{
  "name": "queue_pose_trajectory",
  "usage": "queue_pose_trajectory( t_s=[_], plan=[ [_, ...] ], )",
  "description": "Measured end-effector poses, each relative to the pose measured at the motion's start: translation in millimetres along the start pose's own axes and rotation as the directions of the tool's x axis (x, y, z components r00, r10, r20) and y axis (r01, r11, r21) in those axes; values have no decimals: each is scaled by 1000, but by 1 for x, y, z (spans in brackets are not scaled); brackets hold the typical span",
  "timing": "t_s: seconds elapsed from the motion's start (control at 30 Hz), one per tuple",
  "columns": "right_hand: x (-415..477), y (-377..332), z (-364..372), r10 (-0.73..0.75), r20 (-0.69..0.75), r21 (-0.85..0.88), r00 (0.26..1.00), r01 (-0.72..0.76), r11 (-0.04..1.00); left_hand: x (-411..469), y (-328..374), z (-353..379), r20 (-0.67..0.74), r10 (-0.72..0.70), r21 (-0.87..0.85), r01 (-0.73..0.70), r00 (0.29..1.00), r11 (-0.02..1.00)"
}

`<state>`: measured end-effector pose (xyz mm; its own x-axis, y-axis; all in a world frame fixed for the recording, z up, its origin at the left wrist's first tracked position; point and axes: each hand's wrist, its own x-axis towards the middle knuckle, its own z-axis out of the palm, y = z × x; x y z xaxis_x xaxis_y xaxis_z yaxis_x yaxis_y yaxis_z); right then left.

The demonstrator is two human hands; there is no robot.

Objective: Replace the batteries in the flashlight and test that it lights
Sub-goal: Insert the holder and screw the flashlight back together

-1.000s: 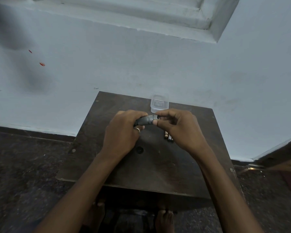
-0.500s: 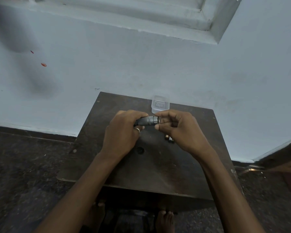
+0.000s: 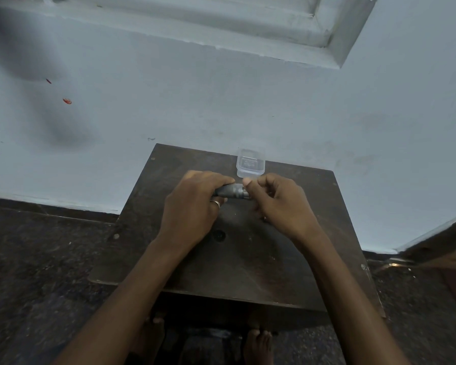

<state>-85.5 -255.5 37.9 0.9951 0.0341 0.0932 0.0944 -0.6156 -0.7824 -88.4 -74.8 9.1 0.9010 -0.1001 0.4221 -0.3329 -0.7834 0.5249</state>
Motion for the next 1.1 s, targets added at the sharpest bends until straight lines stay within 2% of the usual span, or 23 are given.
queue_pose_trajectory(
  t_s=[0.1,0.23,0.37,0.5,0.57,0.63,0.73,0.87,1.1],
  plan=[
    [-1,-3,0,-55,-25,41,998,56,998,-1,0,-1,-7,-10,-2,10,1000,1000],
    [-1,0,-6,-77,94,74,993,70,995,0,-4,-1,-14,-26,-21,26,1000,999],
    [0,1,-4,-116,89,14,989,116,993,1,-5,-1,-3,-4,-23,4,1000,1000],
    [-1,2,-1,-63,110,-73,992,71,995,0,-3,-2,-7,25,-8,-25,1000,1000],
    [-2,-1,0,22,156,-18,987,-19,1000,-1,-1,-2,-9,30,7,-30,1000,1000],
    [-2,-3,1,63,145,1,987,-64,998,0,0,-2,-15,23,6,-22,1000,1000],
    [0,3,0,-9,71,-27,997,11,1000,-1,0,-2,-20,7,12,-7,1000,1000],
    [2,8,-6,-59,148,134,987,39,990,0,-2,-2,-33,-9,14,10,999,1000],
    [4,11,-2,-63,126,103,990,50,993,0,-3,-1,-28,-15,33,16,1000,999]
  ],
)
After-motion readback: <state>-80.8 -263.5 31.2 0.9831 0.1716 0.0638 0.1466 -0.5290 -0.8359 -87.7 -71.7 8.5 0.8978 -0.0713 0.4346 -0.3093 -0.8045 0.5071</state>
